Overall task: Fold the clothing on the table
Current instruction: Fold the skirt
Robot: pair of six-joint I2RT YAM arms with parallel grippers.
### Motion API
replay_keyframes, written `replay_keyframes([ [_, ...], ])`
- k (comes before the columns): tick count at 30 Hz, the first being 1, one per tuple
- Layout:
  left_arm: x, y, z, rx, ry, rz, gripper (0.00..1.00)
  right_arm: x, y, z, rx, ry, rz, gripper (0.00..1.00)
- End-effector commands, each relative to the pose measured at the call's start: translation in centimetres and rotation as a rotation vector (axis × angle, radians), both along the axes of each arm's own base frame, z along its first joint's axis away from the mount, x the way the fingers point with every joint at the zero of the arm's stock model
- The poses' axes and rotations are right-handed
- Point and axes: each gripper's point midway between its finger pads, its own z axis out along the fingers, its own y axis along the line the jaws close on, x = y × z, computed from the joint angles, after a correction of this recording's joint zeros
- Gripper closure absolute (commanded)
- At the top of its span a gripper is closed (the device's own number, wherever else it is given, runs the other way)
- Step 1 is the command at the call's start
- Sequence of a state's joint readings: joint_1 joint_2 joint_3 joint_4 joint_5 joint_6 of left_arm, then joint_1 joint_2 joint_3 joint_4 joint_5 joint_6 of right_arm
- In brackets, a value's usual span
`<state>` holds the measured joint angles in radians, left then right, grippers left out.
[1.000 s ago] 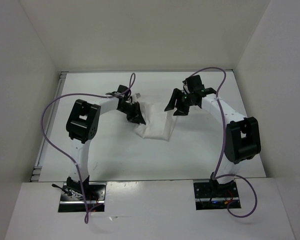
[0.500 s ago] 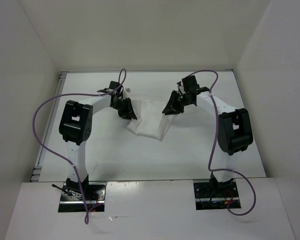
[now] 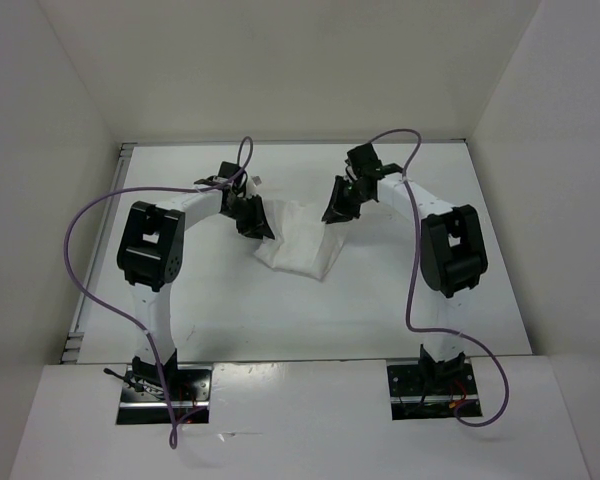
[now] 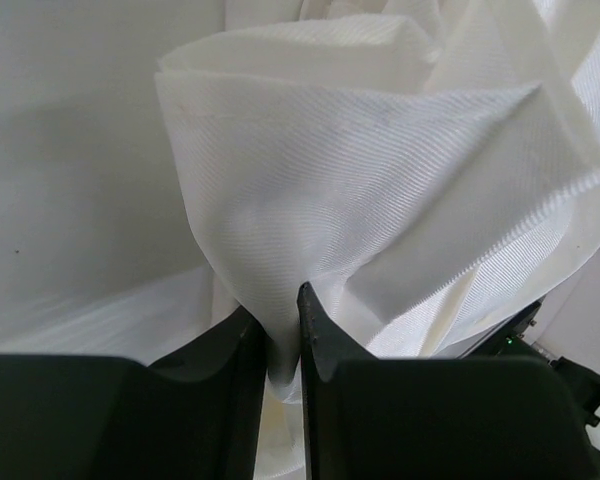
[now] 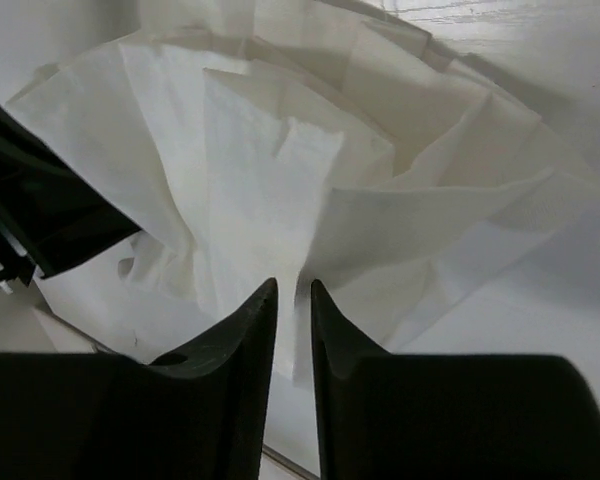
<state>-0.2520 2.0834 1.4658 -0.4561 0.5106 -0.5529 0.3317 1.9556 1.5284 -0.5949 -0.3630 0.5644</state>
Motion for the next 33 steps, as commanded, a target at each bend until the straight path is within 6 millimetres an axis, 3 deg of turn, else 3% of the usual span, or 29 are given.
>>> replay_keyframes([
  [1, 0.5, -0.3, 2.3, -0.018, -0.053, -0.008, 0.76, -0.3, -0.3, -2.0, -0.072, 0.038, 0.007, 0.77],
  [2, 0.5, -0.3, 2.3, -0.018, -0.053, -0.008, 0.75, -0.2, -0.5, -2.5, -0.086, 0.041, 0.012, 0.85],
  [3, 0.9, 0.0, 2.5, -0.020, -0.062, 0.001, 0.75, -0.8, -0.9, -3.2, -0.107, 0.063, 0.006, 0.99],
  [4, 0.9, 0.0, 2.5, -0.020, -0.062, 0.001, 0.73, -1.2, -1.4, -3.3, -0.124, 0.062, -0.002, 1.00],
  [7, 1.2, -0.1, 2.5, -0.023, -0.058, 0.008, 0.70, -2.1, -3.3, -2.6, -0.179, 0.044, -0.042, 1.00],
  [12, 1.8, 0.1, 2.9, -0.029, -0.070, 0.024, 0.56, -3.1, -7.3, -0.5, -0.249, 0.003, -0.156, 1.00],
  [14, 2.2, 0.5, 3.2, -0.031, -0.079, 0.033, 0.54, -3.7, -7.9, -0.3, -0.267, 0.004, -0.175, 1.00],
  [17, 2.7, 0.4, 2.9, -0.031, -0.078, 0.033, 0.50, -4.6, -9.2, -1.3, -0.290, 0.039, -0.196, 1.00],
  [27, 3.0, 1.4, 1.3, -0.010, -0.048, 0.059, 0.47, -5.6, -10.1, -3.7, -0.339, 0.101, -0.220, 1.00],
  [28, 3.0, 1.4, 1.7, -0.012, -0.057, 0.059, 0.46, -5.5, -9.7, -3.6, -0.322, 0.097, -0.215, 0.99],
  [30, 2.6, 2.1, 2.1, -0.007, -0.053, 0.062, 0.43, -5.0, -9.3, -3.1, -0.285, 0.087, -0.202, 0.79],
  [31, 2.8, 2.0, 3.7, -0.015, -0.087, 0.062, 0.40, -4.7, -9.0, -2.3, -0.263, 0.057, -0.201, 0.71],
  [32, 2.4, 2.1, 4.6, -0.015, -0.103, 0.055, 0.33, -3.8, -8.6, 0.1, -0.219, -0.023, -0.204, 0.64],
  [33, 2.8, 2.7, 7.4, -0.017, -0.171, 0.073, 0.32, -3.4, -8.2, 1.8, -0.188, -0.075, -0.204, 0.56],
])
